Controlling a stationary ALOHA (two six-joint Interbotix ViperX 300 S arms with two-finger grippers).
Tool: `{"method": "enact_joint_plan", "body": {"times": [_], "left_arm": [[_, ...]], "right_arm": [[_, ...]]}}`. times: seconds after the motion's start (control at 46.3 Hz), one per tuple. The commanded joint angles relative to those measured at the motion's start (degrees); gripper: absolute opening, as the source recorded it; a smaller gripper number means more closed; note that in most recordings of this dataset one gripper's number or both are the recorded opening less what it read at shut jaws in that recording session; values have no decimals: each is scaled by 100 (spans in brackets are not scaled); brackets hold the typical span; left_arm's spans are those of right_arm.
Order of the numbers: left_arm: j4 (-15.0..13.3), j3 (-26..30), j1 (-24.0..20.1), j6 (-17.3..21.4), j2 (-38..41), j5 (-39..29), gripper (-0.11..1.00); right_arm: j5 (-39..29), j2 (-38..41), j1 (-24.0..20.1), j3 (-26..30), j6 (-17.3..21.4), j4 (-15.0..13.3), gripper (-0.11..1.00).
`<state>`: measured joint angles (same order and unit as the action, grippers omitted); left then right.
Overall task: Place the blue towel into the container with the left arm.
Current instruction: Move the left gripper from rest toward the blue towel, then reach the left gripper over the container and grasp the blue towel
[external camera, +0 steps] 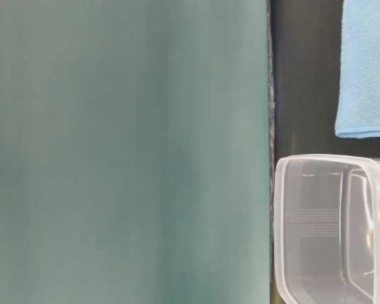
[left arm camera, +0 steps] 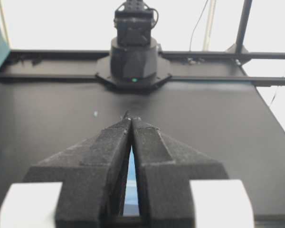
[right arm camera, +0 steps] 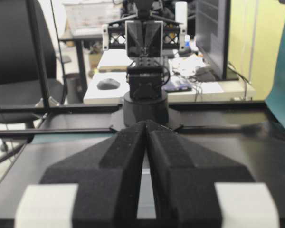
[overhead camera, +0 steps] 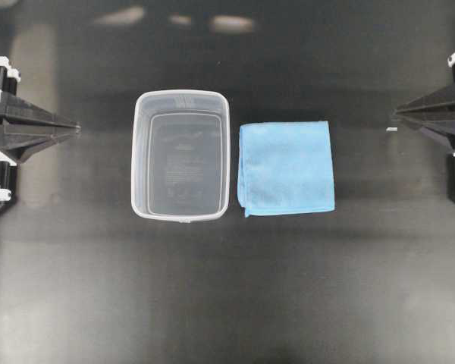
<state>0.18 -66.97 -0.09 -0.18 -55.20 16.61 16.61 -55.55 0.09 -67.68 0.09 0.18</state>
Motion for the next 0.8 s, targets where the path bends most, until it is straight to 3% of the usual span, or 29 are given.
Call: {"method": "enact_joint_plan", "body": {"times": [0.0,0.086,0.216,0.54,0.648,0.778], "left_arm": [[246,378,9,-114,53,-396,6],[237,694,-18,-123,105,-1037,0],[237,1345,-132,-97,396,-2197,0],[237,3138,-334,-9,2004,-3498,0],[246,3542,-369,0,2584,-3797,1],[237,4122,-404,88,3340,-4236,10]], "right_arm": [[88,26,-35,105,44,26,1],[97,9,-35,97,44,35,1],[114,9,-26,88,44,35,1],[114,9,264,79,44,44,2],[88,-18,272,79,44,44,16],[114,-79,290,62,35,44,50]]}}
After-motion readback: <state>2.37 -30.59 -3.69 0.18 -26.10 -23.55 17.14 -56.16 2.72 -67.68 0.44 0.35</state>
